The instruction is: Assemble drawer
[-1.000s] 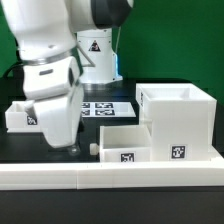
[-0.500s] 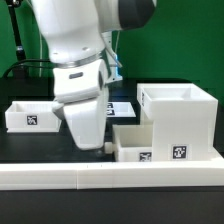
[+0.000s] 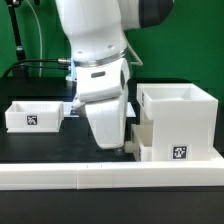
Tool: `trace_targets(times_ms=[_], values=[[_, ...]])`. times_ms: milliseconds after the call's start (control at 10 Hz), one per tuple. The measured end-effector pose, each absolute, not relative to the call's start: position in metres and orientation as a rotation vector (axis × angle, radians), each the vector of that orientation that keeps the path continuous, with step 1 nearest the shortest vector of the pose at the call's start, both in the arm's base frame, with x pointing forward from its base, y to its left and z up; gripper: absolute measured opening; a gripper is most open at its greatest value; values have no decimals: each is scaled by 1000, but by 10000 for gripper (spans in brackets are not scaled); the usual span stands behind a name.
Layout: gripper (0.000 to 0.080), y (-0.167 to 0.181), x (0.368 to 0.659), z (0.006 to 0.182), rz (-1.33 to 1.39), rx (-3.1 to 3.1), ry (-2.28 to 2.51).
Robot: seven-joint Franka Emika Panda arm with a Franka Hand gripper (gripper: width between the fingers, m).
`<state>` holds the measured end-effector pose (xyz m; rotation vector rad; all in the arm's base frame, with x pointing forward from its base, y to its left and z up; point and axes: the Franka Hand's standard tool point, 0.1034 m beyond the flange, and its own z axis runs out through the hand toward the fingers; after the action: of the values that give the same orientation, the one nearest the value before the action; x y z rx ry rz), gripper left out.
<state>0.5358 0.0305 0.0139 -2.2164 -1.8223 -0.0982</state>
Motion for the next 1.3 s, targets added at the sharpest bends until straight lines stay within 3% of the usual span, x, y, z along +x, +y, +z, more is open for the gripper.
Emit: trace_targets(times_ms=[400, 1000, 1300], values=[[649, 19, 531, 14, -89, -2241, -1794], [649, -37, 484, 51, -57, -2350, -1721], [649, -51, 476, 52, -50, -2372, -1691]])
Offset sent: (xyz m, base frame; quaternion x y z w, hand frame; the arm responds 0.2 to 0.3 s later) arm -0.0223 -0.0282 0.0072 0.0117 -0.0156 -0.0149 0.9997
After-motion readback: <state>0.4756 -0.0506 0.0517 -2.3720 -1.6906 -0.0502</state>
